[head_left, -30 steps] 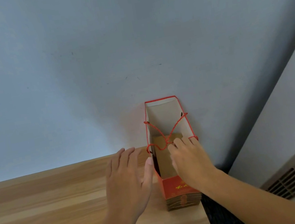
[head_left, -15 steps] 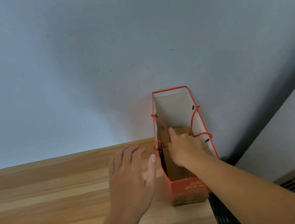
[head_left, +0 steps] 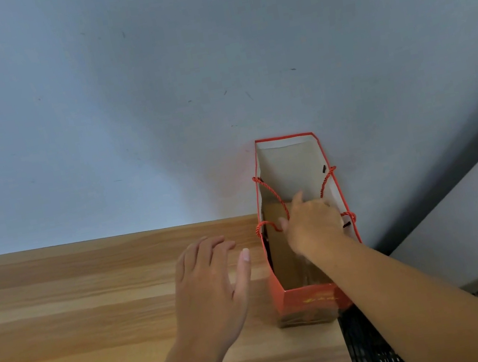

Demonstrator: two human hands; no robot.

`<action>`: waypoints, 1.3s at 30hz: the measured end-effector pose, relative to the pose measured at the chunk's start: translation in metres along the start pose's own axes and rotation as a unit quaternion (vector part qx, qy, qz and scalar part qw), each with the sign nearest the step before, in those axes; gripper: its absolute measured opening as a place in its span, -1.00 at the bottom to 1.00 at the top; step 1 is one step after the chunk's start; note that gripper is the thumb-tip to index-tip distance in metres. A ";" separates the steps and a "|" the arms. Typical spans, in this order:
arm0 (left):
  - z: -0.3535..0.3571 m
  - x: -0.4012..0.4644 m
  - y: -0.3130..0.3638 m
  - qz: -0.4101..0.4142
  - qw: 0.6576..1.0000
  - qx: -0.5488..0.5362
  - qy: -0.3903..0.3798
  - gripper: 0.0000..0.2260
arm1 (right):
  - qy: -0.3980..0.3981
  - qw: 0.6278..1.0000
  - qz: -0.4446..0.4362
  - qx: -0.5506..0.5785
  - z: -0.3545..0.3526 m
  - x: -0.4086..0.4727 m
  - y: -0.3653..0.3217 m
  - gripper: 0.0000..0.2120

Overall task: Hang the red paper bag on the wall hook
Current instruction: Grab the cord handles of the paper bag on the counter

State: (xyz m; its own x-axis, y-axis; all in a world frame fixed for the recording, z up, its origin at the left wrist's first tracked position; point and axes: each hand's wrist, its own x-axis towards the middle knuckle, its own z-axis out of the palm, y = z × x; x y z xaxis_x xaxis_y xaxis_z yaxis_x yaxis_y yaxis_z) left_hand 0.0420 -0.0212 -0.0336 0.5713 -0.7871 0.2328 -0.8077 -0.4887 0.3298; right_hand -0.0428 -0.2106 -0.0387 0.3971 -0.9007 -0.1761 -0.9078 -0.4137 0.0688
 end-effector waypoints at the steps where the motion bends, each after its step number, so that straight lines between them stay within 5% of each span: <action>1: 0.001 0.000 0.000 -0.002 1.000 0.000 -0.002 -0.59 | -0.017 1.000 0.002 0.010 0.000 0.001 0.000 -0.28; 4: 0.004 0.001 -0.005 -0.007 1.000 0.001 -0.007 -0.61 | -0.055 0.995 0.011 0.077 0.002 -0.001 -0.004 -0.32; 11: 0.006 0.004 -0.011 -0.009 1.000 -0.015 -0.019 -0.60 | -0.020 0.979 0.016 0.204 -0.012 -0.008 -0.009 -0.81; 22: -0.010 0.030 0.012 0.052 0.997 -0.057 0.018 -0.64 | 0.148 0.930 -0.050 0.332 -0.082 -0.026 -0.013 -0.91; 29: -0.054 0.064 0.049 0.101 0.984 -0.145 0.008 -0.51 | 0.054 0.838 -0.050 0.541 -0.132 -0.041 -0.026 -0.77; 34: -0.069 0.064 0.060 0.041 0.965 -0.260 0.001 -0.71 | -0.013 0.738 -0.034 0.674 -0.157 -0.067 -0.037 -0.70; 36: -0.069 0.059 0.060 -0.004 0.946 -0.325 -0.011 -0.67 | -0.042 0.728 -0.060 0.682 -0.163 -0.078 -0.042 -0.56; 39: -0.072 0.051 0.054 -0.052 0.916 -0.397 0.004 -0.69 | -0.065 0.765 -0.108 0.632 -0.166 -0.092 -0.046 -0.40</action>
State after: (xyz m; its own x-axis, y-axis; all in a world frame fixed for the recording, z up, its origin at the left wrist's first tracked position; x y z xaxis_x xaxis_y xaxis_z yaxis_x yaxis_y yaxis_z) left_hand 0.0380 -0.0610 0.0624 0.6427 -0.7473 0.1690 -0.3901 -0.1292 0.9117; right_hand -0.0156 -0.1305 0.1374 0.6139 -0.7746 -0.1520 -0.2620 -0.0183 -0.9649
